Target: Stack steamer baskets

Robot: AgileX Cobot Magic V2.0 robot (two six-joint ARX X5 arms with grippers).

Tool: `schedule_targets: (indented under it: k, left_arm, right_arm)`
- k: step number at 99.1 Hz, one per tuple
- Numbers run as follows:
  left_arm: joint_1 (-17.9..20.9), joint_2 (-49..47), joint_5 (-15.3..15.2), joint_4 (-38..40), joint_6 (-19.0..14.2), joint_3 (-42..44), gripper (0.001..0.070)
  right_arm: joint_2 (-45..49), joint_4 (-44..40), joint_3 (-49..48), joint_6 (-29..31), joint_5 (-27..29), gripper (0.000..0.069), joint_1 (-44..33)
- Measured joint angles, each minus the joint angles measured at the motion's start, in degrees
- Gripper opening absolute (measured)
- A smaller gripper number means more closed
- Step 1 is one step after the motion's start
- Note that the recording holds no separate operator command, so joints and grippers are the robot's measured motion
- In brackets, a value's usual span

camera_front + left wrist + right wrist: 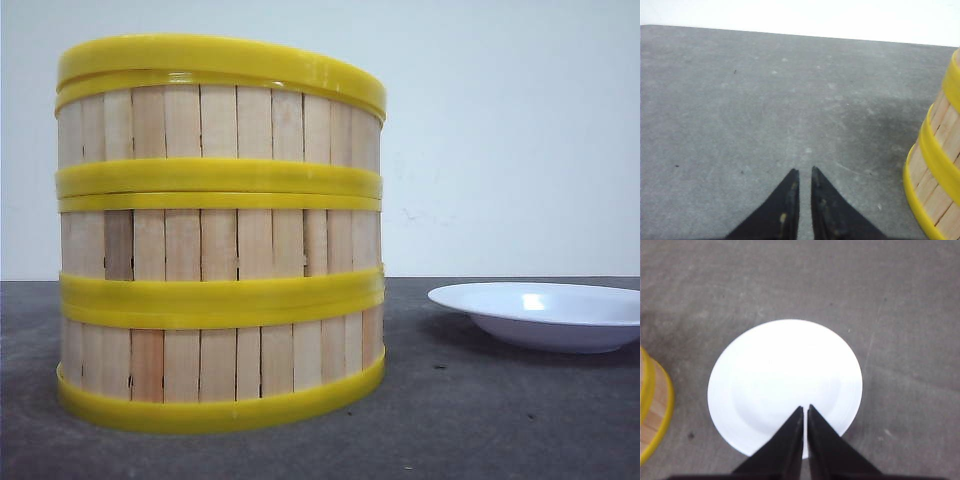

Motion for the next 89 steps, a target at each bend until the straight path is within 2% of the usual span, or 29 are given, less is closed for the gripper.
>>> schedule_targets:
  k: [52, 60, 72, 89]
  left_arm:
    - [0.0, 0.0, 0.0, 0.0, 0.0, 0.0, 0.0015]
    - [0.0, 0.0, 0.0, 0.0, 0.0, 0.0, 0.0015]
    - [0.0, 0.0, 0.0, 0.0, 0.0, 0.0, 0.0015]
    - [0.0, 0.0, 0.0, 0.0, 0.0, 0.0, 0.0015]
  right_arm:
    - [0.0, 1.0, 0.0, 0.0, 0.0, 0.0007, 0.0]
    - [-1.2, 2.5, -0.7, -0.2, 1.5, 0.0007, 0.1]
    - [-8.6, 10.0, -7.0, -1.7, 3.7, 0.0007, 0.0]
    - [-22.8, 23.1, -24.7, -2.2, 4.2, 0.0007, 0.0]
